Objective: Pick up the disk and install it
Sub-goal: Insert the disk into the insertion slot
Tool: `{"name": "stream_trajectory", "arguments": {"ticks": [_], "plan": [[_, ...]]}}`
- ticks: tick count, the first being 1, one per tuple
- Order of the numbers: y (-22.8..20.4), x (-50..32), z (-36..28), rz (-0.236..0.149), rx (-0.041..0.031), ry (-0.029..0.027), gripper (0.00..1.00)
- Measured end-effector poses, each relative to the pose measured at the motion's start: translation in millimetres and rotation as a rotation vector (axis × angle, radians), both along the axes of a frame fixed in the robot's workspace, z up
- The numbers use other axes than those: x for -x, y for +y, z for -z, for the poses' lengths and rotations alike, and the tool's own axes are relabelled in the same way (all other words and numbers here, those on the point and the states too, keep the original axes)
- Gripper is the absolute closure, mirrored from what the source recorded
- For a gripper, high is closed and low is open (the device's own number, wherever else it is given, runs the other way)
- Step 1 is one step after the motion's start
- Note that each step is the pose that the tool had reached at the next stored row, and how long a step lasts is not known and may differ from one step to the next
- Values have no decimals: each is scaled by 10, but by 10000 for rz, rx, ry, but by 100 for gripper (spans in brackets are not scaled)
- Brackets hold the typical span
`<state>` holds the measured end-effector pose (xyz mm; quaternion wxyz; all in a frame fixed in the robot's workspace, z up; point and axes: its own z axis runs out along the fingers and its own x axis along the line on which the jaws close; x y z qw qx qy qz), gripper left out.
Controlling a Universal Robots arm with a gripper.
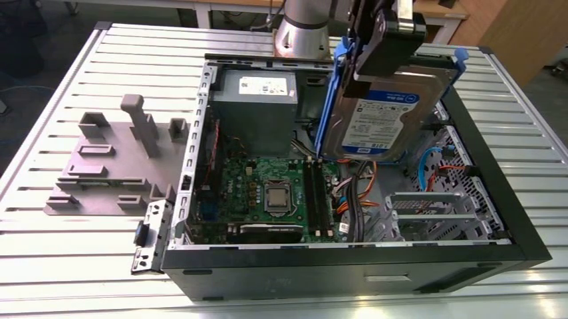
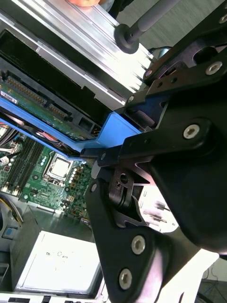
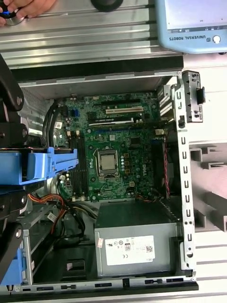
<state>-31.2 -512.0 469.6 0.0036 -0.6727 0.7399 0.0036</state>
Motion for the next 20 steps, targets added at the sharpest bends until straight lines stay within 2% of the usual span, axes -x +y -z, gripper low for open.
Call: {"name": "stream_trajectory", "arguments": {"ticks": [8, 15, 18, 19, 20], "plan": [[-66, -24, 12, -110, 0, 3, 63], [-184, -44, 19, -109, 0, 5, 63], [-221, -62, 20, -109, 0, 6, 63], [-262, -146, 25, -109, 0, 9, 63], [-269, -171, 26, -110, 0, 10, 63]]}}
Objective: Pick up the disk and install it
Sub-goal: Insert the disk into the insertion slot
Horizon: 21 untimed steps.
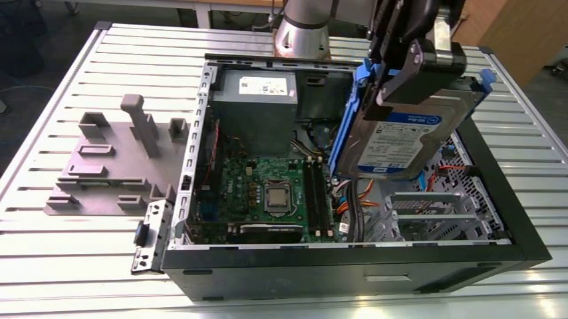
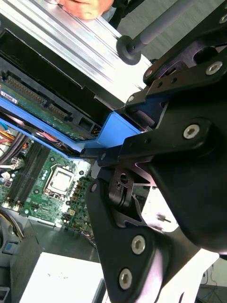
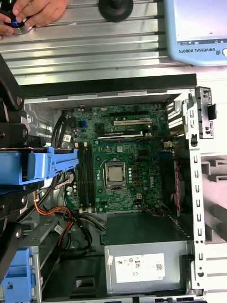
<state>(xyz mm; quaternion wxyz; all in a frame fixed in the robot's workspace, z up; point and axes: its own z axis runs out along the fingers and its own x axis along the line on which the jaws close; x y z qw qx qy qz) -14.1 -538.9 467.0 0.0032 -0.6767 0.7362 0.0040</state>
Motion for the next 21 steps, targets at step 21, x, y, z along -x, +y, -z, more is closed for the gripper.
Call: {"name": "stream_trajectory", "arguments": {"ticks": [21], "plan": [[-69, -75, 10, 1, 0, 1, 63]]}}
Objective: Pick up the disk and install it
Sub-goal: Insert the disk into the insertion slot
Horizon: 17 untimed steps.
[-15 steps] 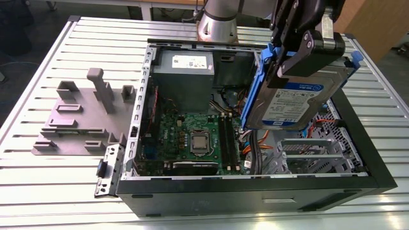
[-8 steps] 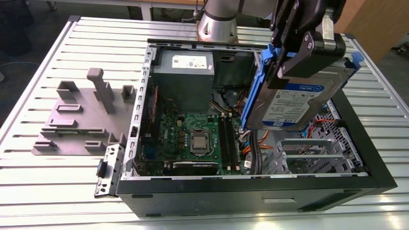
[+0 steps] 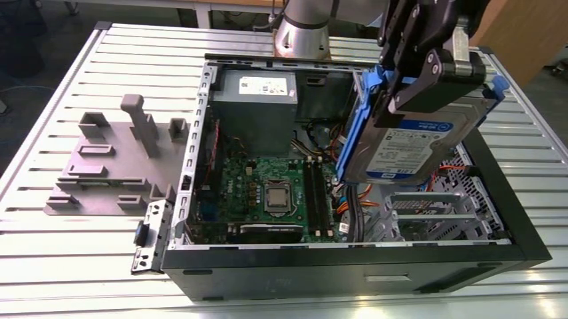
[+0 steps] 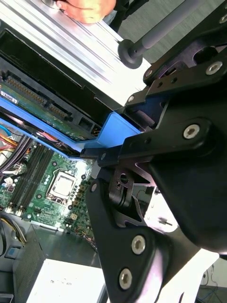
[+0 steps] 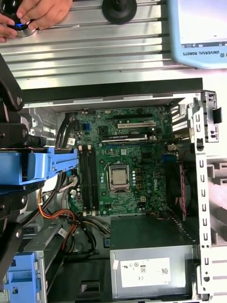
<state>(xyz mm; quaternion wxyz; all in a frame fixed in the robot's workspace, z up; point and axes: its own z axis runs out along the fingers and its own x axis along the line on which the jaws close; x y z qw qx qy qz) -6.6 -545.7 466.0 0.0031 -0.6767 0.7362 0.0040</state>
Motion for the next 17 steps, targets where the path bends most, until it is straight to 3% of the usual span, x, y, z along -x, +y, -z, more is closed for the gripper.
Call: {"name": "stream_trajectory", "arguments": {"ticks": [8, 17], "plan": [[-4, -111, 3, 0, 0, 6, 63], [-9, -134, 4, 0, 2, 5, 63]]}}
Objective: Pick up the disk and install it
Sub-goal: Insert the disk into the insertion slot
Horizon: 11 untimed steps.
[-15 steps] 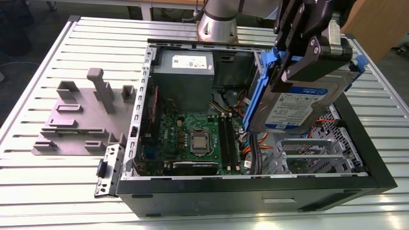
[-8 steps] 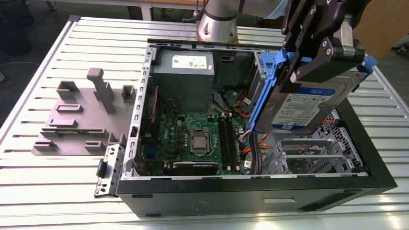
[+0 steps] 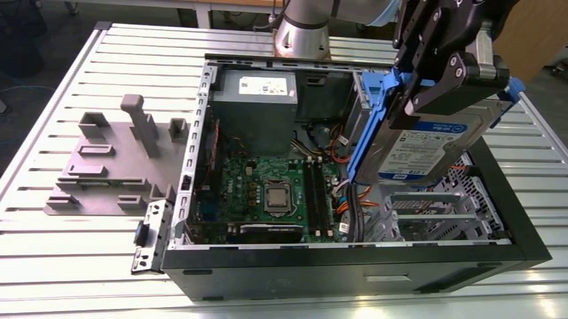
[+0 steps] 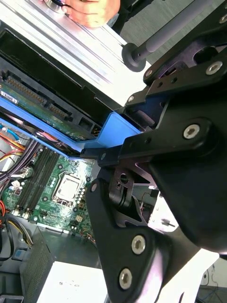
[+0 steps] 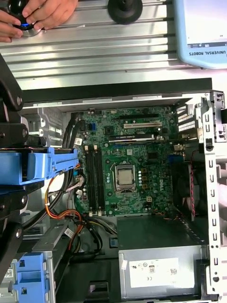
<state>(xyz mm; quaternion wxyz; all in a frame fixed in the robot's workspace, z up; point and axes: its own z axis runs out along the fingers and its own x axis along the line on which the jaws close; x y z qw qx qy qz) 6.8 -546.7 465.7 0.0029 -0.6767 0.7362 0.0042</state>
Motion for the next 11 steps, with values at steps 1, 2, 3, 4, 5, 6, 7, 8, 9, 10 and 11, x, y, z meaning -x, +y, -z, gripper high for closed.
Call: {"name": "stream_trajectory", "arguments": {"ticks": [1, 2, 3, 4, 5, 6, 7, 8, 9, 10, 11], "plan": [[0, 0, 0, 0, 0, 0, 63], [0, 0, 0, 0, 0, 0, 63], [-1, 0, 1, 0, 0, 0, 63], [-2, -1, 3, 0, -1, -1, 63], [-4, -2, 5, 0, -1, -1, 63], [-7, -3, 6, -1, 1, -1, 63], [-10, -6, 8, -1, 4, 0, 63], [-12, -10, 10, -1, 6, 0, 63], [-13, -15, 11, 0, 10, 1, 63], [-14, -25, 14, 0, 10, 0, 63], [-14, -38, 17, 0, 10, 0, 63]]}}
